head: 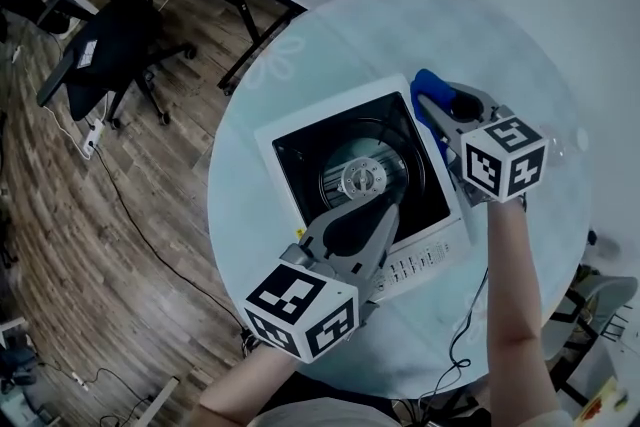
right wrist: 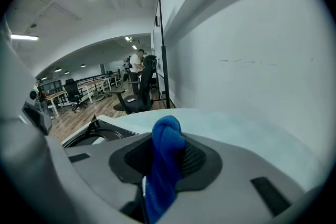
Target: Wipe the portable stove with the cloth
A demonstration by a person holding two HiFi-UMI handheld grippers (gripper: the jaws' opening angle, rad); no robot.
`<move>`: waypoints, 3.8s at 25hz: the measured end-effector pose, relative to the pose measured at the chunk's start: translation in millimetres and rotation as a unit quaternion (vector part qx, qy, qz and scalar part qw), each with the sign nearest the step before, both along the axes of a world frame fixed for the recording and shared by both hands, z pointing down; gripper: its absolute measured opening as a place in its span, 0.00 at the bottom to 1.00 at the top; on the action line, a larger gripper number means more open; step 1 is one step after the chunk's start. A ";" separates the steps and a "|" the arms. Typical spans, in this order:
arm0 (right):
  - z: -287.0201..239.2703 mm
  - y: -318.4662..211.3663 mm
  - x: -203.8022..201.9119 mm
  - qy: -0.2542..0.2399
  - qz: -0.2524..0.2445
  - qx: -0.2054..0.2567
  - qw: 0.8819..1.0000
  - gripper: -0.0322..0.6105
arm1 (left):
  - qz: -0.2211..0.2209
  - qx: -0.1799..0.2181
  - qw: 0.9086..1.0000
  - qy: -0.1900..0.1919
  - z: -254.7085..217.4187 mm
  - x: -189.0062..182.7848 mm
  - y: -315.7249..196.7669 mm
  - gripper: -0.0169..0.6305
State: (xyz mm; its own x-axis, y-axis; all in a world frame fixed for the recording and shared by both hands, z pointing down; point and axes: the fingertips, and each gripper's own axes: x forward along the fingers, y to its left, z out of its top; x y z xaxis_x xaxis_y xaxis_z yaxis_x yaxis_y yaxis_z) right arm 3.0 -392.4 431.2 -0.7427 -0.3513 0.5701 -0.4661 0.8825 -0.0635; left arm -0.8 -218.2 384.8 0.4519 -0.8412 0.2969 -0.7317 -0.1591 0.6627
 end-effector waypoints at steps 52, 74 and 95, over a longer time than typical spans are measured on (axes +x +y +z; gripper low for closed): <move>24.2 58.6 45.8 0.071 -0.043 -0.028 0.996 0.22 | 0.031 -0.034 0.997 -0.056 18.3 27.2 51.4 0.10; 27.4 110.7 105.4 0.061 -0.023 -0.043 0.997 0.22 | 0.062 -0.052 0.993 -0.083 29.9 57.3 85.5 0.10; 18.7 136.4 131.2 0.165 0.009 0.053 0.985 0.22 | 0.129 -0.064 0.987 -0.077 32.4 37.8 106.2 0.10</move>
